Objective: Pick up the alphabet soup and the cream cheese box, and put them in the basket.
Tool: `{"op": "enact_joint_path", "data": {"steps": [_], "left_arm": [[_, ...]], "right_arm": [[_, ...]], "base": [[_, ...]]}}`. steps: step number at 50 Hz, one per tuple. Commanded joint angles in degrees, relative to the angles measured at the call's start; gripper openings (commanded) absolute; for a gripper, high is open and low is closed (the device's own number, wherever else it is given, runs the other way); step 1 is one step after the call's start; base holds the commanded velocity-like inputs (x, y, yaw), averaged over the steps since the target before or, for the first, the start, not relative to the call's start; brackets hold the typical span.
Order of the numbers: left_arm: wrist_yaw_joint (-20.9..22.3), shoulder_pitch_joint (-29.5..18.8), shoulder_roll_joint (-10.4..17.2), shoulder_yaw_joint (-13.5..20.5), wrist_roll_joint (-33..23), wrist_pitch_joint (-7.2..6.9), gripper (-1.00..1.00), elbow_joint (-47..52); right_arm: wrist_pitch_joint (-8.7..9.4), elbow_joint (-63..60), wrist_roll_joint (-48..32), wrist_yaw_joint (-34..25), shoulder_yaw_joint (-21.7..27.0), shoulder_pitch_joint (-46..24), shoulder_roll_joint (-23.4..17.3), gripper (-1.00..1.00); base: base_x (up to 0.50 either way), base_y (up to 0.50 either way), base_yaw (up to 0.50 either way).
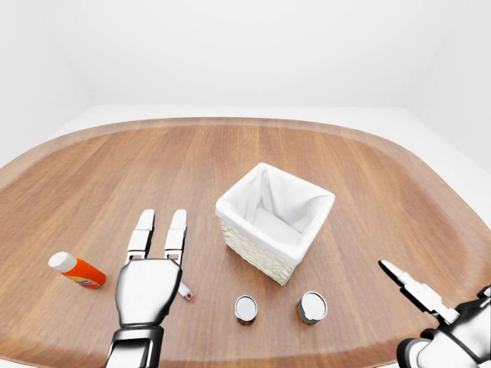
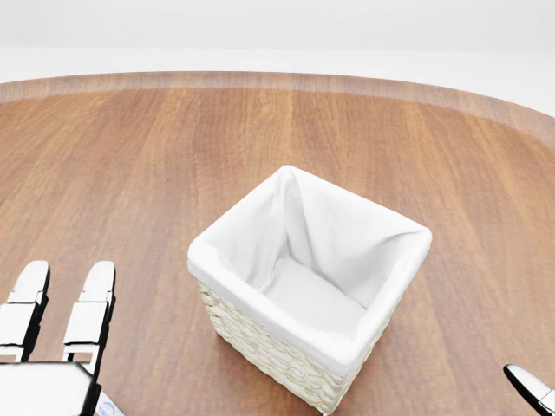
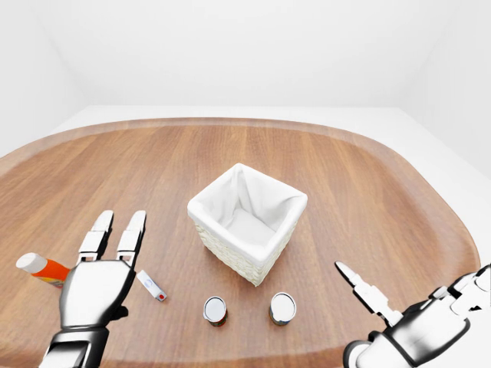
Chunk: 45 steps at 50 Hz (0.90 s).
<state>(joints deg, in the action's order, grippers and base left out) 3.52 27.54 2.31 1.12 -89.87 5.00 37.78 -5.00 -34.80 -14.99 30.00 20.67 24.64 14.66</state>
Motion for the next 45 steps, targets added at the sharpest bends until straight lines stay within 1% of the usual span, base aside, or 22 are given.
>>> {"op": "enact_joint_path", "data": {"steps": [1,5,11,15,16,20,25,27,28,29,31,33,34,35,39,40,41,43,44,45], "left_arm": [[-8.4,2.4,2.8,-5.0,-5.3,0.00,1.00,-3.9],[-9.5,1.9,3.9,-5.4,-5.4,0.00,1.00,-4.9],[-10.0,1.0,4.7,-6.1,-5.5,0.00,1.00,-7.1],[-10.1,0.0,5.1,-6.0,-5.4,0.00,1.00,-9.0],[-9.3,-0.2,5.0,-5.7,-4.8,0.00,1.00,-9.1],[-8.8,-0.5,5.1,-5.6,-3.4,0.00,1.00,-10.1],[-9.5,-1.5,5.3,-5.3,-3.6,0.00,1.00,-12.3],[-8.6,-1.6,5.7,-4.9,-3.2,0.00,1.00,-12.3],[-9.9,-1.6,5.7,-5.0,-3.6,0.00,1.00,-13.9],[-9.4,-1.3,5.9,-4.8,-3.6,0.00,1.00,-13.6],[-10.6,-1.3,5.8,-4.7,-3.8,0.00,1.00,-15.4],[-10.8,-1.6,5.8,-4.5,-3.5,0.00,1.00,-16.2],[-9.2,-1.8,5.8,-4.2,-2.8,0.00,1.00,-15.0],[-10.1,-2.2,5.7,-4.0,-3.0,0.00,1.00,-16.8],[-10.0,-2.7,5.7,-4.0,-2.7,0.00,1.00,-17.7],[-8.6,-2.6,5.7,-3.9,-2.2,0.00,1.00,-16.7],[-8.4,-2.3,5.5,-4.2,-1.6,0.00,1.00,-18.0],[-9.2,-1.7,5.6,-4.7,-1.8,0.00,1.00,-18.4],[-8.5,-1.5,5.6,-4.7,-1.7,0.00,1.00,-17.7],[-9.4,-1.5,5.7,-4.8,-2.1,0.00,1.00,-18.8]], "right_arm": [[0.00,0.0,0.0,0.0,0.0,0.1,0.0,1.00],[0.00,0.2,0.0,0.0,0.0,0.0,0.0,1.00],[0.00,-0.3,-0.1,0.0,0.0,0.0,0.1,1.00],[0.00,-0.6,-0.1,0.0,-0.1,0.1,0.1,1.00],[0.00,-0.5,-0.1,0.0,0.0,0.1,0.1,1.00],[0.00,-0.8,0.0,0.0,0.0,0.2,0.2,1.00],[0.00,-0.3,-0.1,0.0,0.1,0.2,0.2,1.00],[0.00,0.0,0.2,0.0,0.1,0.2,0.3,1.00],[0.00,-0.2,0.2,0.0,0.0,0.3,0.3,1.00],[0.00,-0.4,0.2,0.0,0.0,0.3,0.3,1.00],[0.00,-0.5,0.2,0.0,0.0,0.3,0.3,1.00],[0.00,-0.2,0.2,0.0,0.0,0.2,0.2,1.00],[0.00,-0.5,0.1,0.0,-0.1,0.3,0.3,1.00],[0.00,-0.7,0.1,0.0,-0.1,0.2,0.3,1.00],[0.00,-0.6,0.0,0.0,-0.1,0.1,0.2,1.00],[0.00,-1.0,0.4,0.0,-0.2,0.2,0.2,1.00],[0.00,-1.5,0.6,0.0,-0.1,0.4,0.3,1.00],[0.00,-1.5,0.8,0.0,0.0,0.3,0.4,1.00],[0.00,-1.8,0.9,0.0,0.0,0.3,0.4,1.00],[0.00,-1.7,1.0,0.0,0.1,0.2,0.4,1.00]], "base": [[0.00,0.00,0.00],[0.00,0.00,0.00],[0.00,0.00,0.00],[0.00,0.00,0.00],[0.00,0.00,0.00],[0.00,0.00,0.00],[0.00,0.00,0.00],[0.00,0.00,0.00],[0.00,0.00,0.00],[0.00,0.00,0.00],[0.00,0.00,0.00],[0.00,0.00,0.00],[0.00,0.00,0.00],[0.00,0.00,0.00],[0.00,0.00,0.00],[0.00,0.00,0.00],[0.00,0.00,0.00],[0.00,0.00,0.00],[0.00,0.00,0.00],[0.00,0.00,0.00]]}}
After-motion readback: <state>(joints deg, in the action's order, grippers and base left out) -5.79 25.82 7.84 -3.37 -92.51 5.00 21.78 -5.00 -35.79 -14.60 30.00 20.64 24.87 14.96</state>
